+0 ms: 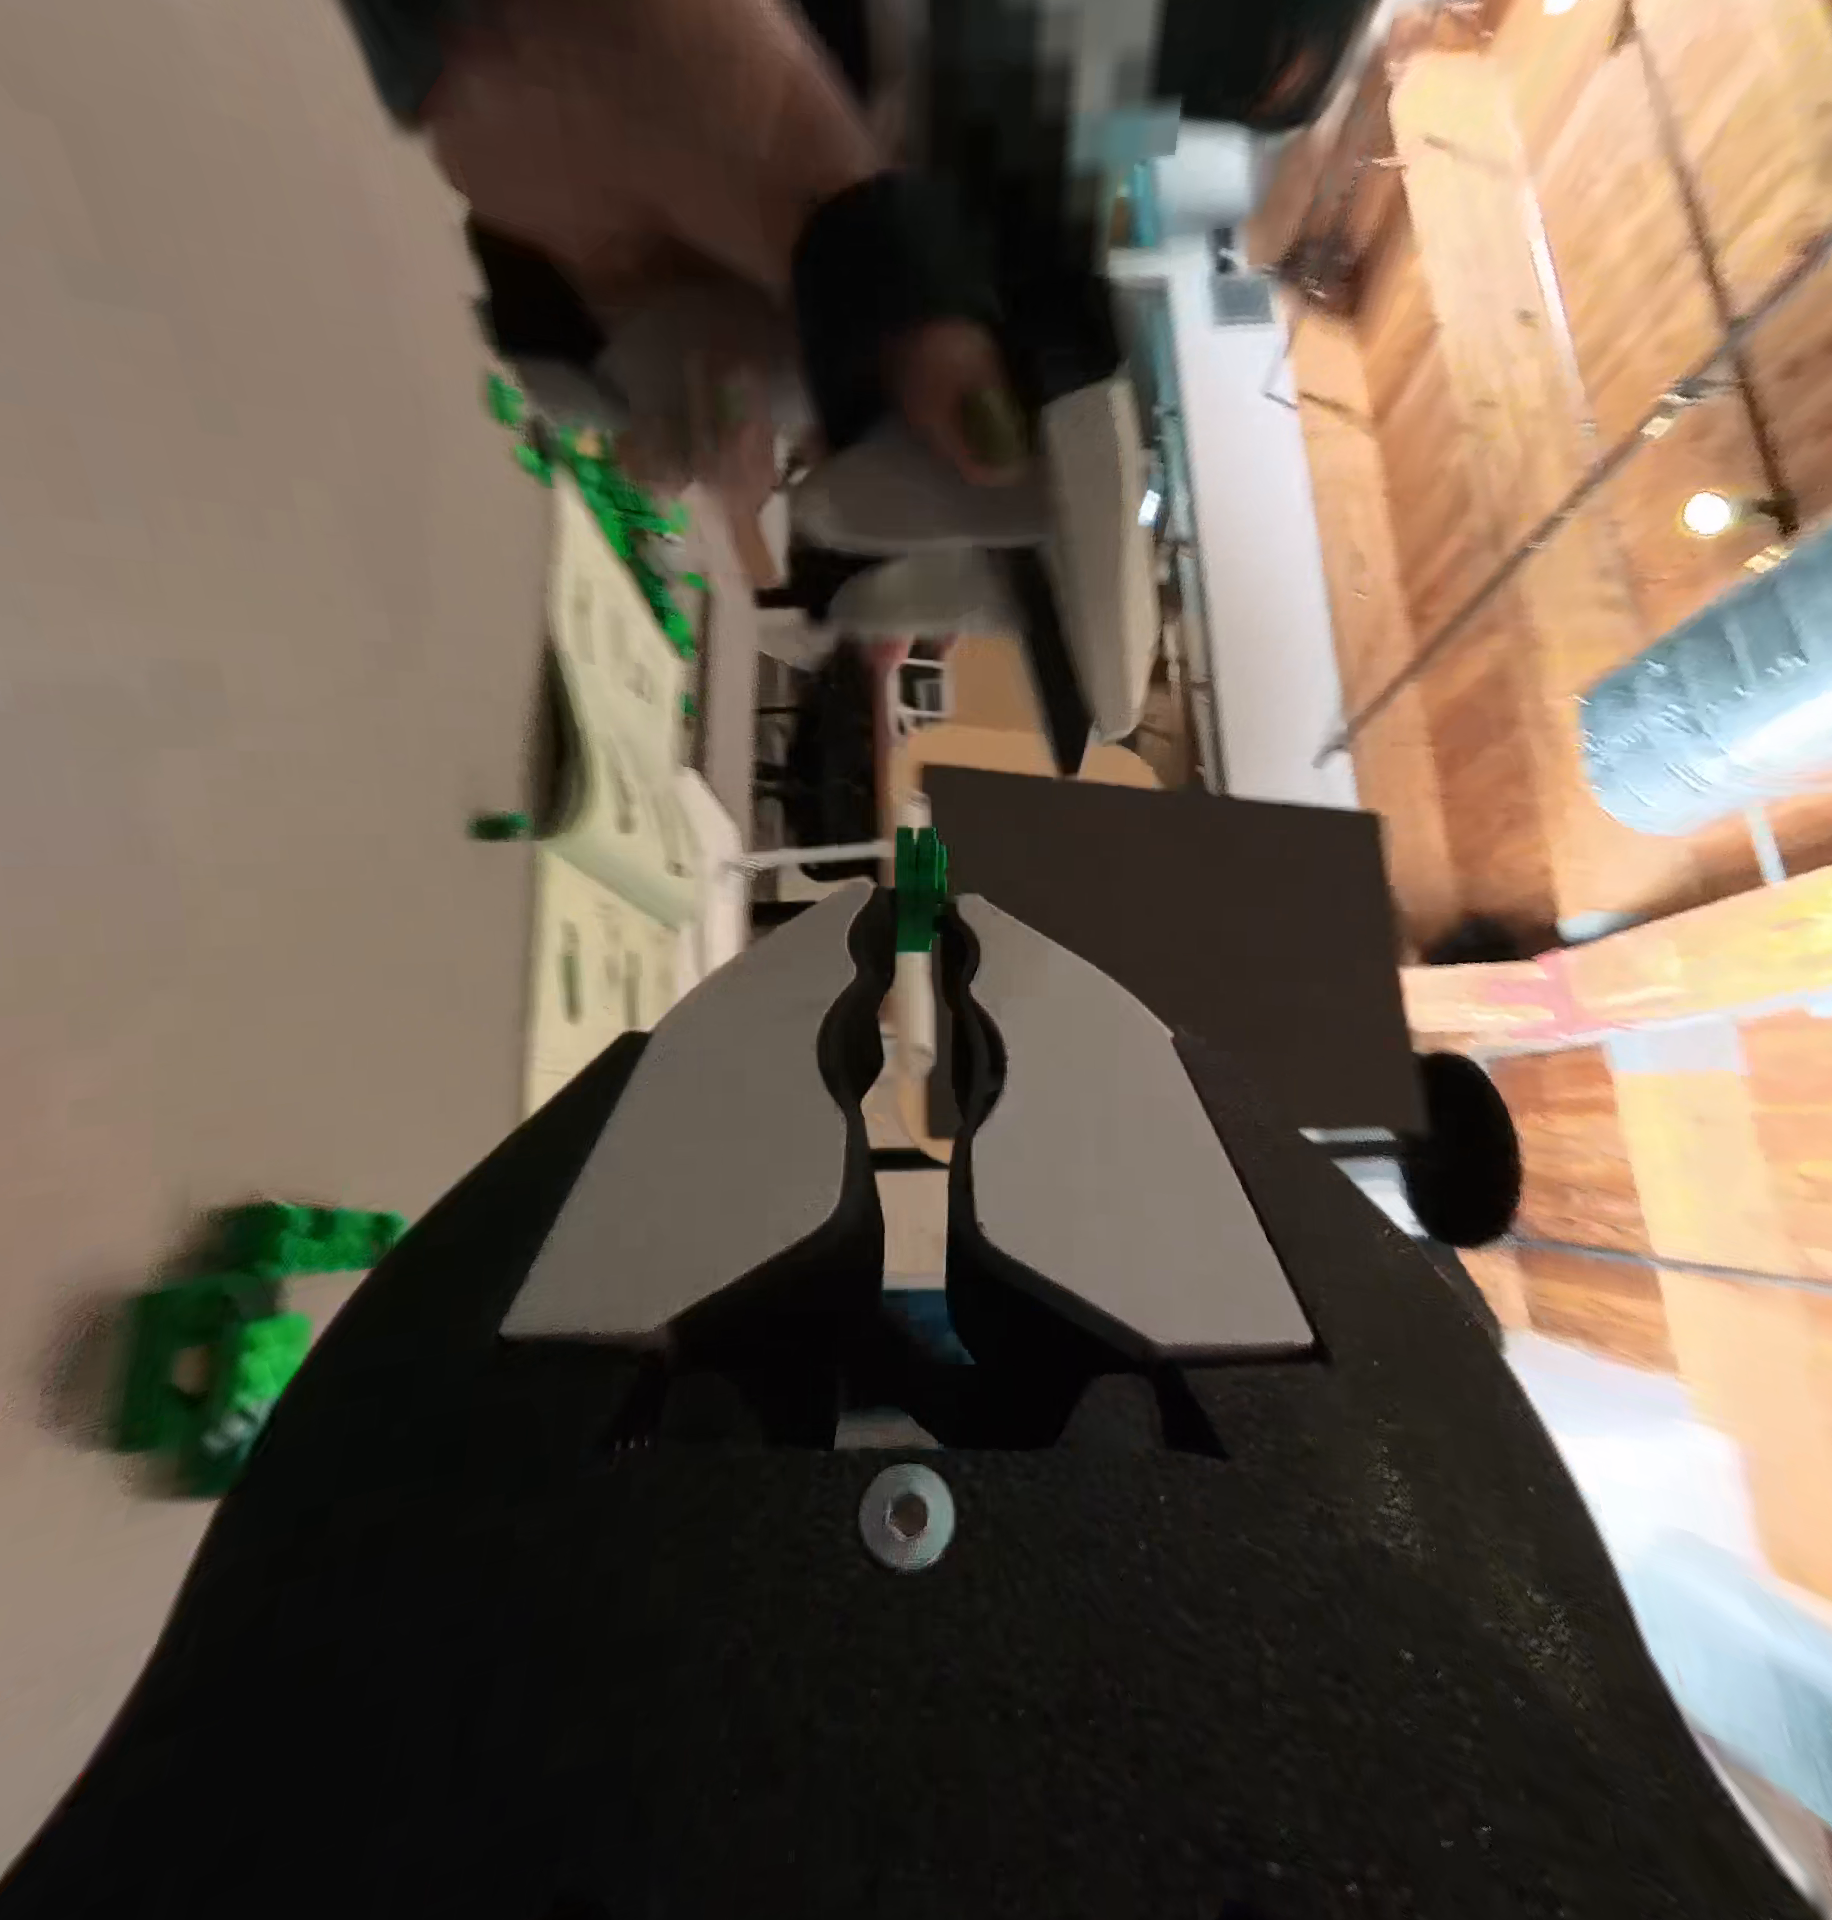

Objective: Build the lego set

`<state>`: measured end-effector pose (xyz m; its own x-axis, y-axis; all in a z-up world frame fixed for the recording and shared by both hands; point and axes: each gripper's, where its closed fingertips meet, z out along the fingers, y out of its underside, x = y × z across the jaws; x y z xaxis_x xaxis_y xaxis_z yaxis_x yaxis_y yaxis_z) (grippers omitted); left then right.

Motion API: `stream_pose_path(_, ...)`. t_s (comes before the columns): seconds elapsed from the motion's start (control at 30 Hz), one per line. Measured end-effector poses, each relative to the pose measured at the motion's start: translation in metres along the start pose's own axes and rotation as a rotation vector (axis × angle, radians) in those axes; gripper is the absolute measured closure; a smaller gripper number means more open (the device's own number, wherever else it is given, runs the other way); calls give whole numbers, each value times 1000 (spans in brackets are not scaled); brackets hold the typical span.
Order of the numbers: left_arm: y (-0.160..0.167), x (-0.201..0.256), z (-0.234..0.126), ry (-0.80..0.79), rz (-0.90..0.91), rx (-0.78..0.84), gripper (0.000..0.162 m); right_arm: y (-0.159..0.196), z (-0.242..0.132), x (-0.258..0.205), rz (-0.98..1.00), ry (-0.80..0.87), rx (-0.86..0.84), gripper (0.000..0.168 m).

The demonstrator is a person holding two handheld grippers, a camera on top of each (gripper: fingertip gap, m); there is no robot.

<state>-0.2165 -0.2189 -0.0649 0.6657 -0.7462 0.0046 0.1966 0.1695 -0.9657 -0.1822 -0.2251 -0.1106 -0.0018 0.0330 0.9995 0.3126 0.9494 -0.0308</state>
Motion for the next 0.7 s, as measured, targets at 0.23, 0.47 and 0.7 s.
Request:
stream_pose_path(0.23, 39, -26, -147, -430, -259, -7, 130, -69, 59, -44, -178, 147, 218, 161)
stream_pose_path(0.47, 53, 10, -144, -250, -526, -134, 124, -101, 71, -45, -315, 288, 318, 161)
stream_pose_path(0.7, 59, 25, -128, -140, -661, -168, 135, -111, 68, -48, -430, 311, 357, 161)
